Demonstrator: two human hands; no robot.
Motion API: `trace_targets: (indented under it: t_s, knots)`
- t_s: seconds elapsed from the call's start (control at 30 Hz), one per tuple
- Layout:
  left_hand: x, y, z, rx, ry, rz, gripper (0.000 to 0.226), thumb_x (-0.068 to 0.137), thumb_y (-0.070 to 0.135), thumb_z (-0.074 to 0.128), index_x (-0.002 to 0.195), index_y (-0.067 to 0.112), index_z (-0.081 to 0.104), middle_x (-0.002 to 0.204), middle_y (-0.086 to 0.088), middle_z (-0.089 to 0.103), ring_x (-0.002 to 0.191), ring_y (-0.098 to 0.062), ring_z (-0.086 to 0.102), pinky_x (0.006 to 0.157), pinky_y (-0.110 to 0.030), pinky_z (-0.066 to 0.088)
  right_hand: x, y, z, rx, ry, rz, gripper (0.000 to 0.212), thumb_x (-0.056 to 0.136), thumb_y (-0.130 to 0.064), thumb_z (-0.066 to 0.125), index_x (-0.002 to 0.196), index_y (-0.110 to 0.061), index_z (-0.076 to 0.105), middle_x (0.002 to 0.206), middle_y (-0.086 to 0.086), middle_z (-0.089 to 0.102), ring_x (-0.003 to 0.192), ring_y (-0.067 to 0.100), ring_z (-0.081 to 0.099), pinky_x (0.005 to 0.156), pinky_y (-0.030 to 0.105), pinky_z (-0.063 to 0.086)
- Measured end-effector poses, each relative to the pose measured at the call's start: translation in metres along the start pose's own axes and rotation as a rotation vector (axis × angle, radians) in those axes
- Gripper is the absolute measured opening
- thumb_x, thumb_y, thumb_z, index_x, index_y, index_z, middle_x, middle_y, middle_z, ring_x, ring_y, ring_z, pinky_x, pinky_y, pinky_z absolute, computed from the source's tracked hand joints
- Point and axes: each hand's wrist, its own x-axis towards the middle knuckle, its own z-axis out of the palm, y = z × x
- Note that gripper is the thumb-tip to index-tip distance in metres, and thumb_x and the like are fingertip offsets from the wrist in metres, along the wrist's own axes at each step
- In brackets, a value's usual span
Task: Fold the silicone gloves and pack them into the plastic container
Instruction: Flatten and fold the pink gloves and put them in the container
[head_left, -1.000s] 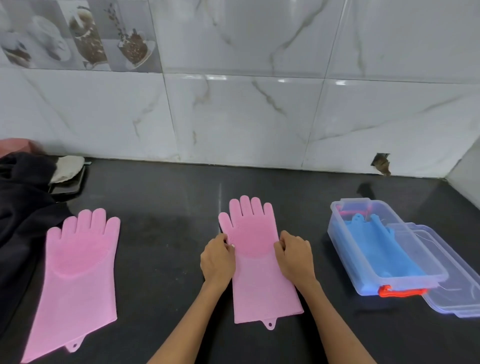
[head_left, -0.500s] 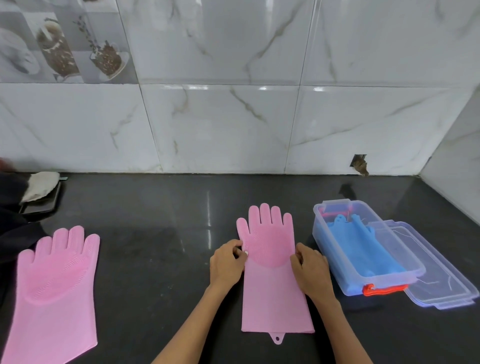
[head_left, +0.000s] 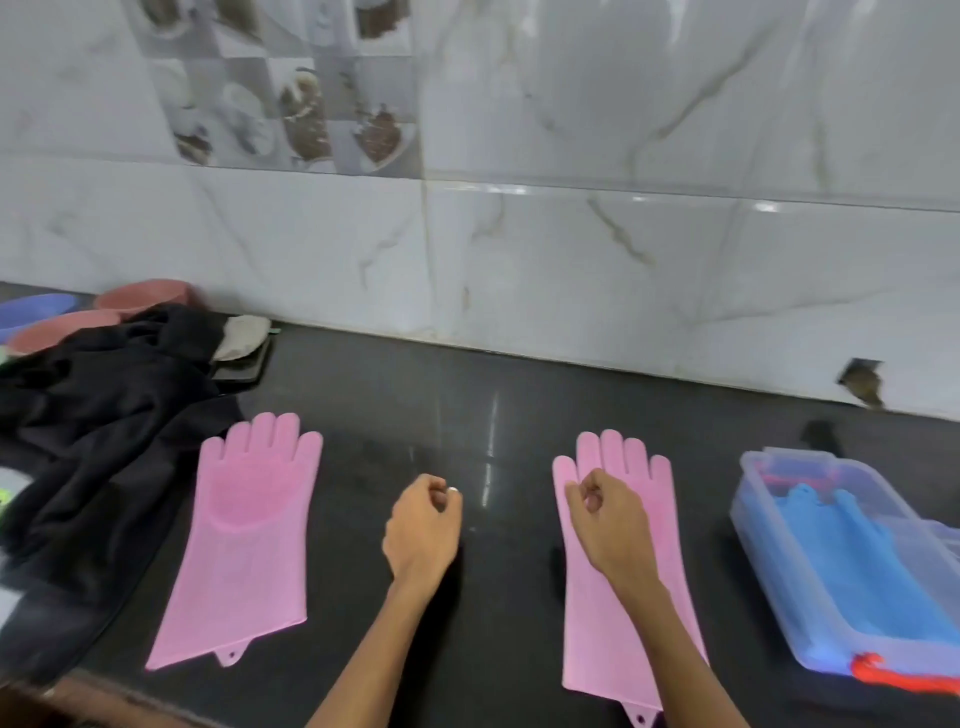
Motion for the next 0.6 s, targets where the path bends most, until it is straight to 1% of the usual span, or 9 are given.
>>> trace_targets:
  t_s: [0.03,0.1,0.17,0.23,0.3,0.37,0.4,0.5,0.6]
  knots:
    - [0.007,-0.011,-0.016,0.014,0.103,-0.018,0.017,0.086,0.032,0.056,0.100,0.025,0.062,0.099,0.006,0.068,0.094,-0.023,0.065,0.082,-0.032,0.048,-0.002,-0.015,0.013,0.022,-0.052,-0.045,0.030,0.087,-0.028,0.058,0.062,-0.014,0.049,0.055,-0.003,0.052,0.055,0.017,0.051,0.061,0.031,0.043]
    - [0.019,-0.033,-0.047,0.033,0.250,-0.035,0.021,0.087,0.024,0.055,0.106,0.019,0.062,0.105,-0.003,0.067,0.098,-0.027,0.063,0.082,-0.034,0.046,-0.010,-0.043,0.043,0.087,-0.192,-0.106,0.031,0.087,-0.033,0.058,0.062,-0.018,0.046,0.054,-0.004,0.049,0.054,0.014,0.047,0.060,0.032,0.040]
    - [0.028,-0.057,-0.077,0.090,0.361,-0.078,0.025,0.089,0.019,0.054,0.112,0.012,0.061,0.110,-0.012,0.065,0.099,-0.033,0.060,0.085,-0.039,0.046,-0.019,-0.066,0.074,0.085,-0.330,-0.162,0.034,0.087,-0.036,0.055,0.059,-0.022,0.041,0.053,-0.005,0.046,0.052,0.008,0.044,0.059,0.031,0.039]
    - [0.032,-0.081,-0.104,0.167,0.445,-0.178,0.028,0.089,0.018,0.053,0.115,0.009,0.061,0.116,-0.016,0.062,0.103,-0.038,0.056,0.088,-0.044,0.043,-0.029,-0.086,0.103,0.069,-0.461,-0.214,0.032,0.089,-0.037,0.052,0.062,-0.024,0.044,0.052,-0.007,0.047,0.053,0.010,0.047,0.063,0.029,0.042]
    - [0.032,-0.102,-0.126,0.191,0.457,-0.307,0.032,0.091,0.018,0.052,0.121,0.007,0.058,0.124,-0.018,0.057,0.110,-0.040,0.051,0.091,-0.048,0.041,-0.039,-0.106,0.129,0.066,-0.527,-0.277,0.027,0.091,-0.035,0.049,0.069,-0.021,0.052,0.055,-0.009,0.050,0.061,0.017,0.055,0.076,0.030,0.044]
    - [0.030,-0.117,-0.141,0.223,0.415,-0.412,0.037,0.092,0.019,0.050,0.127,0.006,0.053,0.129,-0.019,0.053,0.116,-0.040,0.046,0.095,-0.050,0.039,-0.046,-0.126,0.151,0.050,-0.543,-0.317,0.026,0.093,-0.036,0.045,0.078,-0.018,0.058,0.062,-0.009,0.056,0.070,0.018,0.059,0.089,0.033,0.040]
    - [0.029,-0.122,-0.146,0.249,0.390,-0.440,0.039,0.093,0.020,0.049,0.129,0.007,0.052,0.130,-0.019,0.052,0.118,-0.039,0.045,0.096,-0.049,0.038,-0.050,-0.136,0.161,0.037,-0.538,-0.322,0.027,0.094,-0.038,0.044,0.083,-0.019,0.060,0.067,-0.009,0.061,0.075,0.018,0.061,0.092,0.034,0.037]
    - [0.028,-0.133,-0.151,0.240,0.333,-0.395,0.035,0.092,0.017,0.049,0.125,0.010,0.056,0.124,-0.016,0.058,0.111,-0.037,0.053,0.090,-0.044,0.045,-0.054,-0.161,0.182,0.005,-0.500,-0.284,0.033,0.094,-0.046,0.044,0.093,-0.019,0.064,0.084,-0.006,0.070,0.086,0.017,0.062,0.092,0.036,0.032]
    - [0.029,-0.138,-0.152,0.219,0.311,-0.356,0.029,0.091,0.015,0.051,0.118,0.013,0.062,0.116,-0.012,0.064,0.101,-0.034,0.061,0.081,-0.038,0.047,-0.057,-0.171,0.192,-0.046,-0.485,-0.278,0.031,0.093,-0.045,0.045,0.093,-0.022,0.066,0.087,-0.008,0.071,0.088,0.016,0.060,0.090,0.034,0.030]
